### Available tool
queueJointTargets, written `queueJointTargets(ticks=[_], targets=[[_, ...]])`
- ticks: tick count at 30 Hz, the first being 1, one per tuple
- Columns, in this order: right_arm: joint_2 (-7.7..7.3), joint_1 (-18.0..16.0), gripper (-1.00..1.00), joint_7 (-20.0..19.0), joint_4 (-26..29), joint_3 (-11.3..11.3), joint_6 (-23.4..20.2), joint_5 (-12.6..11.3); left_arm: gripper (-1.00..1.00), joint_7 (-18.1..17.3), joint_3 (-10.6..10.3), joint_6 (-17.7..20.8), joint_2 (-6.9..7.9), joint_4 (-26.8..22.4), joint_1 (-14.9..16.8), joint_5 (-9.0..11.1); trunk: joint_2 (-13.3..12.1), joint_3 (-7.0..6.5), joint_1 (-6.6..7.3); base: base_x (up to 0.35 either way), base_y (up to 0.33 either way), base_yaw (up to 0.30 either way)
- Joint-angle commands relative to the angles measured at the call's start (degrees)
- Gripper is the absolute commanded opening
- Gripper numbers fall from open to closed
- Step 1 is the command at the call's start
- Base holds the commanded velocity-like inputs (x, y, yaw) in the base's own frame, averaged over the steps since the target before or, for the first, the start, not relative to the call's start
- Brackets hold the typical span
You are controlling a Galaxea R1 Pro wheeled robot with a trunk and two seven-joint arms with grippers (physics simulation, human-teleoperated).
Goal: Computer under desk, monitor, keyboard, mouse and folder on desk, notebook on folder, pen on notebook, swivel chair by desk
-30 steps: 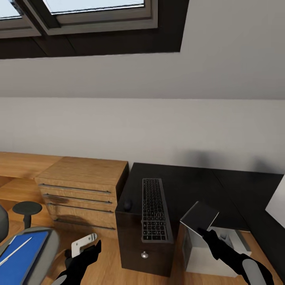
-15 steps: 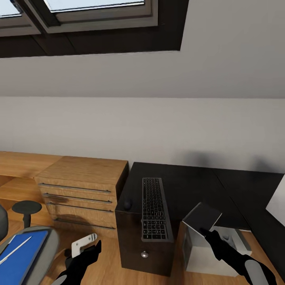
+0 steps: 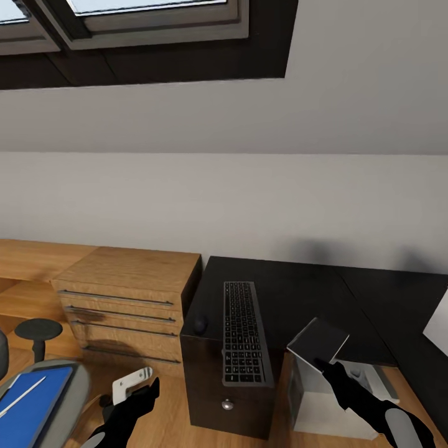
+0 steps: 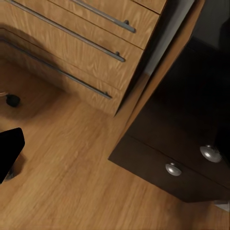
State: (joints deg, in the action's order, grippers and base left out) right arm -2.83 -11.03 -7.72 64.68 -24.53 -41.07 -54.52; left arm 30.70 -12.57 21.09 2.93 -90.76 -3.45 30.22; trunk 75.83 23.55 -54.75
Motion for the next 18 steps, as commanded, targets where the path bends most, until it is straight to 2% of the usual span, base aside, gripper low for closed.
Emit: queueJointTargets(ticks=[1, 11, 18], targets=[[0.02, 0.0, -1.00, -0.3, 0.0, -0.1, -0.3, 0.2, 1.00, 0.4, -0.1, 0.1, 0.05, -0.1, 0.0, 0.5, 0.0, 0.05, -0.03, 0.192, 0.000, 0.000], [0.10, -0.1, -1.00, -0.3, 0.0, -0.1, -0.3, 0.2, 1.00, 0.3, -0.2, 0.2, 0.10, -0.1, 0.0, 0.5, 0.0, 0.05, -0.03, 0.075, 0.000, 0.000], [0.09, 0.0, -1.00, -0.3, 0.0, -0.1, -0.3, 0.2, 1.00, 0.3, -0.2, 0.2, 0.14, -0.1, 0.0, 0.5, 0.0, 0.05, -0.03, 0.144, 0.000, 0.000]])
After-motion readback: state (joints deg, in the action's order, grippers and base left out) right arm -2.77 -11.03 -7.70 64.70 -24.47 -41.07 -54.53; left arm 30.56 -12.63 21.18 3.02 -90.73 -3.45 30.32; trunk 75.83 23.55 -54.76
